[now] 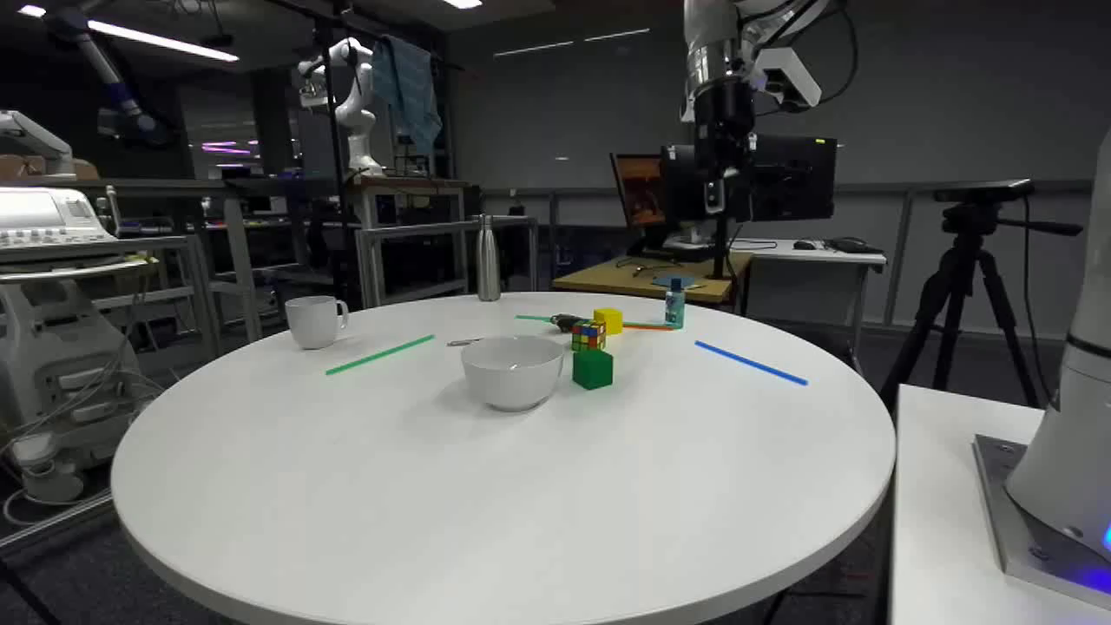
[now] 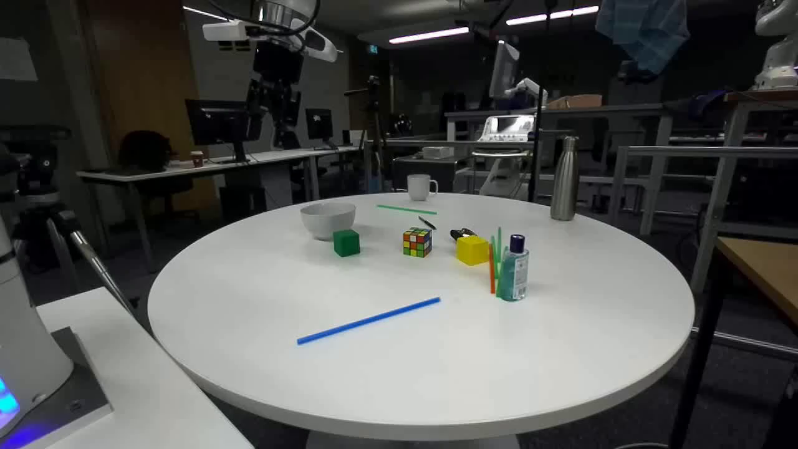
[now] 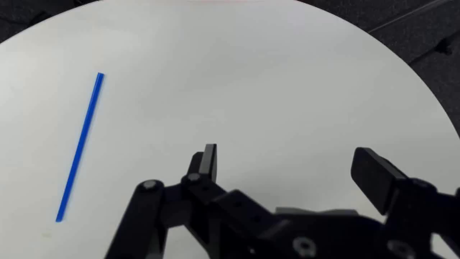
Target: Put the Rubik's cube on top of the yellow block
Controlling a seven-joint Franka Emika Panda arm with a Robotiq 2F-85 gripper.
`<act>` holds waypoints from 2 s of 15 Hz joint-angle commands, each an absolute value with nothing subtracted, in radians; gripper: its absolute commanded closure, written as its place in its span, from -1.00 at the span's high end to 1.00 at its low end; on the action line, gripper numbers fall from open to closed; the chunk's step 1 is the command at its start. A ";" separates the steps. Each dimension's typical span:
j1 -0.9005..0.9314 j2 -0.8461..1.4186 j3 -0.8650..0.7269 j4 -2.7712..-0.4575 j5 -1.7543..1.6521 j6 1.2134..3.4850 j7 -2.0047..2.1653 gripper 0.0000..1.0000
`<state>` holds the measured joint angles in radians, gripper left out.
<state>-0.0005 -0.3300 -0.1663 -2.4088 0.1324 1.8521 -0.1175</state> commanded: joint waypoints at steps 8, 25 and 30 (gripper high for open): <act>-0.036 -0.135 -0.100 -2.277 -0.049 1.996 -0.096 1.00; -0.031 0.455 -0.102 -1.688 -0.231 2.041 -0.103 1.00; -0.056 0.554 -0.100 -1.622 -0.258 2.042 -0.165 1.00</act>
<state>-0.0308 0.4884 -0.1078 -1.7060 -0.2374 2.0765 -0.1104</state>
